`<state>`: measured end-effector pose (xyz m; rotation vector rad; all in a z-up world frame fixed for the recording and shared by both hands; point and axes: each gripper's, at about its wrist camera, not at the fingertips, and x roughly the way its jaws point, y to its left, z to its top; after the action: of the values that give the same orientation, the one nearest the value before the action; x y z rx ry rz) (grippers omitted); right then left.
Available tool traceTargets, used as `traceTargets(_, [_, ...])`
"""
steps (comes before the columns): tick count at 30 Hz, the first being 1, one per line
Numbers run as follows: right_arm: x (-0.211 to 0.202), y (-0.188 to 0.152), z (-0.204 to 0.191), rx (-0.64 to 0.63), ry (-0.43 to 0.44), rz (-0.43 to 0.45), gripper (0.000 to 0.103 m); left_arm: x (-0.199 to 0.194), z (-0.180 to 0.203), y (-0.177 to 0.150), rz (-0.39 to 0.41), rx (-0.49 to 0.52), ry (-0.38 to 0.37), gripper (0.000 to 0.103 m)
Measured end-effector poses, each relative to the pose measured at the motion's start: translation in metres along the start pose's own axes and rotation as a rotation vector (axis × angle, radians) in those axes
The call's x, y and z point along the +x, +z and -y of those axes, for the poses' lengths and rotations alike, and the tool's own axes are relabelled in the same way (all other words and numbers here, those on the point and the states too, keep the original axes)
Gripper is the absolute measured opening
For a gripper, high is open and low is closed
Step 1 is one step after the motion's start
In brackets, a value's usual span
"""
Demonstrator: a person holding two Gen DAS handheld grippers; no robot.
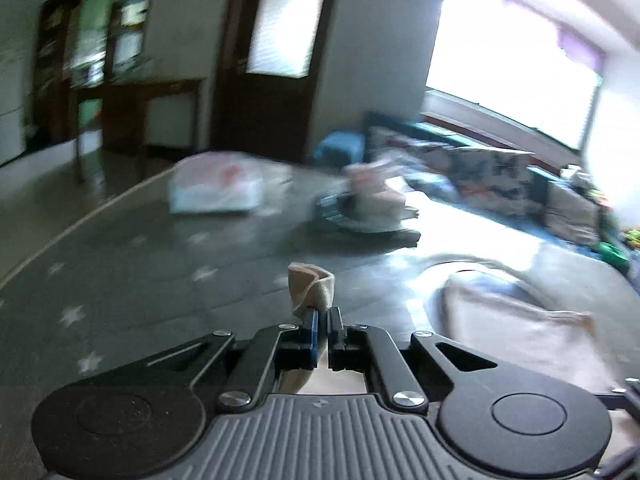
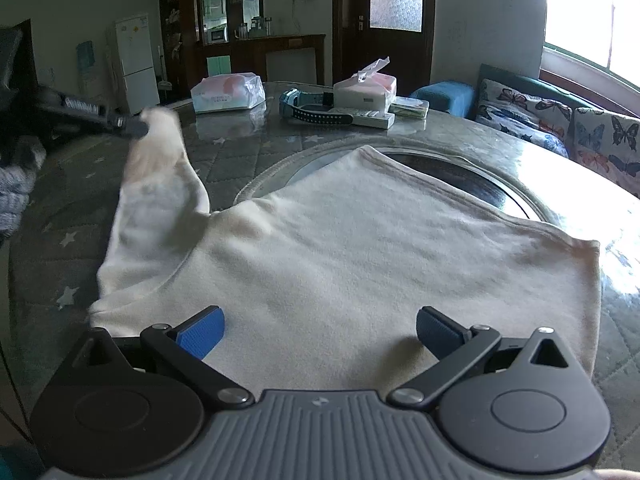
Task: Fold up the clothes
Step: 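Grasp the sleeve cuff with the left gripper and fold it over the shirt body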
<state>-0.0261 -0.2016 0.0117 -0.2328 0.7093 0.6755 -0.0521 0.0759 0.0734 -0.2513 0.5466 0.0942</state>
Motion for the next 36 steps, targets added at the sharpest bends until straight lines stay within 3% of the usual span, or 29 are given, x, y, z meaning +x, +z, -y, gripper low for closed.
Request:
traceTargets(13, [-0.053,-0.015,0.006,-0.003,-0.016,0.074,0.103,-0.052,0.144,0.014,0.020,0.171,-0.397,0.004])
traceTargets(23, [-0.073,-0.039,0.022,0.075,-0.033,0.114,0.103,-0.034,0.239,-0.025,-0.142,0.322,-0.631,0.005])
traceTargets(29, [-0.080,-0.051,0.032,0.121,-0.056,0.142,0.103,-0.026,0.246,-0.040,-0.239,0.343,-0.698,0.009])
traceTargets(31, [-0.082,-0.053,0.036,0.136,-0.057,0.148,0.103,-0.025,0.238,-0.039,-0.240,0.343,-0.695,0.028])
traceTargets(33, [-0.085,-0.053,0.038,0.142,-0.063,0.150,0.103,-0.025,0.227,-0.036,-0.231,0.344,-0.673,0.039])
traceTargets(36, [-0.088,-0.054,0.042,0.151,-0.072,0.154,0.103,-0.023,0.205,-0.030,-0.189,0.349,-0.590,0.041])
